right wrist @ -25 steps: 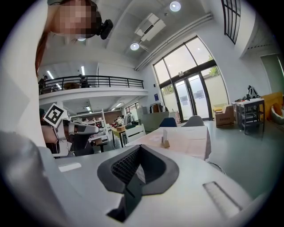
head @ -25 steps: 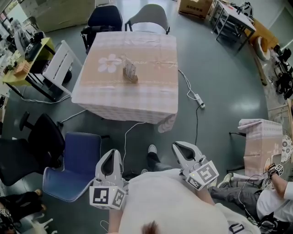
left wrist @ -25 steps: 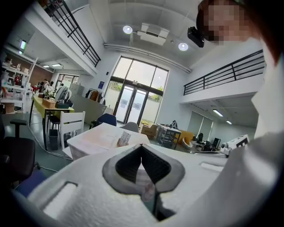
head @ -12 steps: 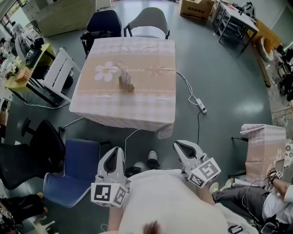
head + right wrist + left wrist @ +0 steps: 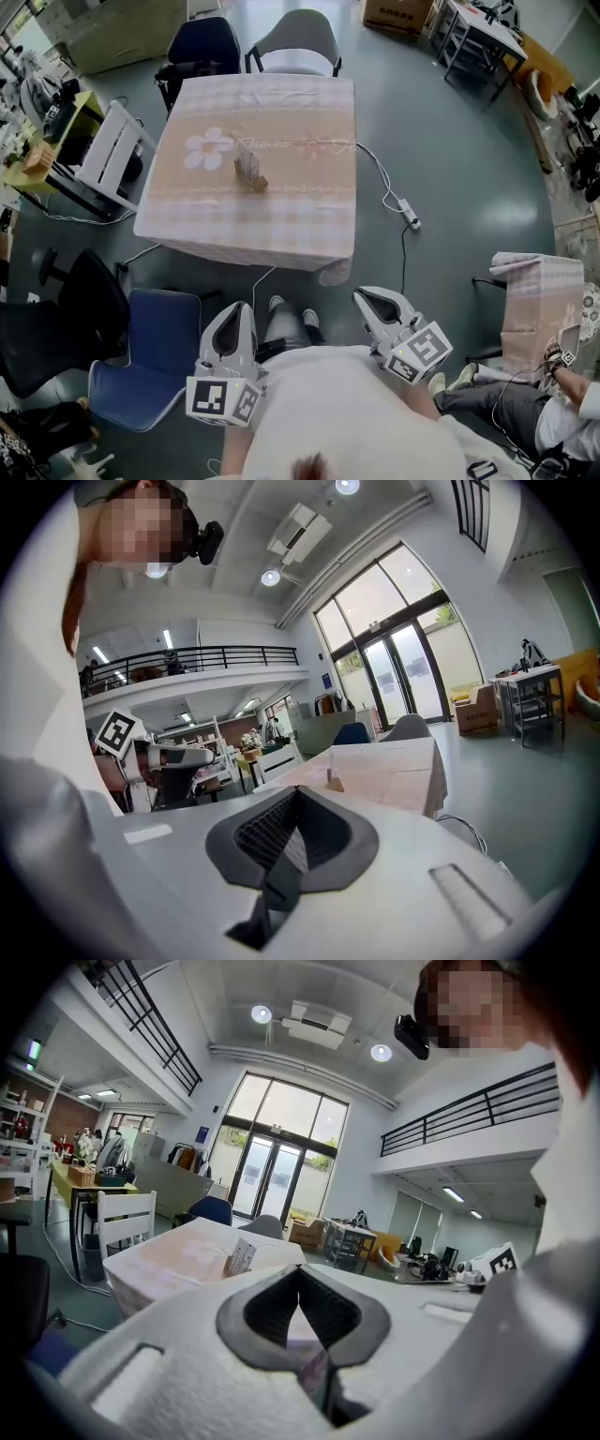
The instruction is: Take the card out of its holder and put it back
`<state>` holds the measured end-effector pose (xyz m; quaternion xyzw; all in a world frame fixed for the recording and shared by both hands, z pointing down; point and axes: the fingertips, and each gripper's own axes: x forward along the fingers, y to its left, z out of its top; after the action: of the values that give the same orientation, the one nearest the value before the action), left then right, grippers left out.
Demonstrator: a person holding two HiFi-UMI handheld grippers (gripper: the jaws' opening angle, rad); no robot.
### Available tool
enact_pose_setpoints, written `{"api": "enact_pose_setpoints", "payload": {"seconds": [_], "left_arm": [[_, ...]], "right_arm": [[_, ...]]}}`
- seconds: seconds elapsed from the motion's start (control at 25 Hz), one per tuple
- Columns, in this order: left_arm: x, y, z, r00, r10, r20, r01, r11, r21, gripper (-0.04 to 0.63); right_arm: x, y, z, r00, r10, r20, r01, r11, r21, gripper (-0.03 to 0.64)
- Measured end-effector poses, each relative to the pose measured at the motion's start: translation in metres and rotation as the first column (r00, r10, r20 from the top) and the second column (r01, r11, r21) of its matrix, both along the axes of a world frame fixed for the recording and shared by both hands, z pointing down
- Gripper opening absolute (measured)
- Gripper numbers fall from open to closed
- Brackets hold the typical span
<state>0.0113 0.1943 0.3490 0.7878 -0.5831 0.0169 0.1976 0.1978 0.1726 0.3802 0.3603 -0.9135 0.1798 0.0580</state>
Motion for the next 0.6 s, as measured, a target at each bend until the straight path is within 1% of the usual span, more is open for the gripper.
{"api": "enact_pose_setpoints", "payload": {"seconds": [0.28, 0.44, 0.6], "left_arm": [[-0.015, -0.023, 0.007, 1.000, -0.014, -0.011, 0.014, 1.000, -0.011, 0.000], [-0.032, -0.047, 0.012, 1.000, -0.020, -0.021, 0.020, 1.000, -0.024, 0.000], [-0.054, -0.082, 0.013, 0.999, -0.021, -0.036, 0.020, 0.999, -0.034, 0.000]], "right_arm": [[-0.018, -0.026, 0.005, 1.000, -0.022, -0.012, 0.022, 1.000, 0.001, 0.000], [-0.040, -0.050, 0.010, 0.998, -0.051, -0.037, 0.051, 0.999, -0.006, 0.000], [-0.067, -0.082, 0.011, 0.995, -0.075, -0.072, 0.075, 0.997, -0.002, 0.000]]}}
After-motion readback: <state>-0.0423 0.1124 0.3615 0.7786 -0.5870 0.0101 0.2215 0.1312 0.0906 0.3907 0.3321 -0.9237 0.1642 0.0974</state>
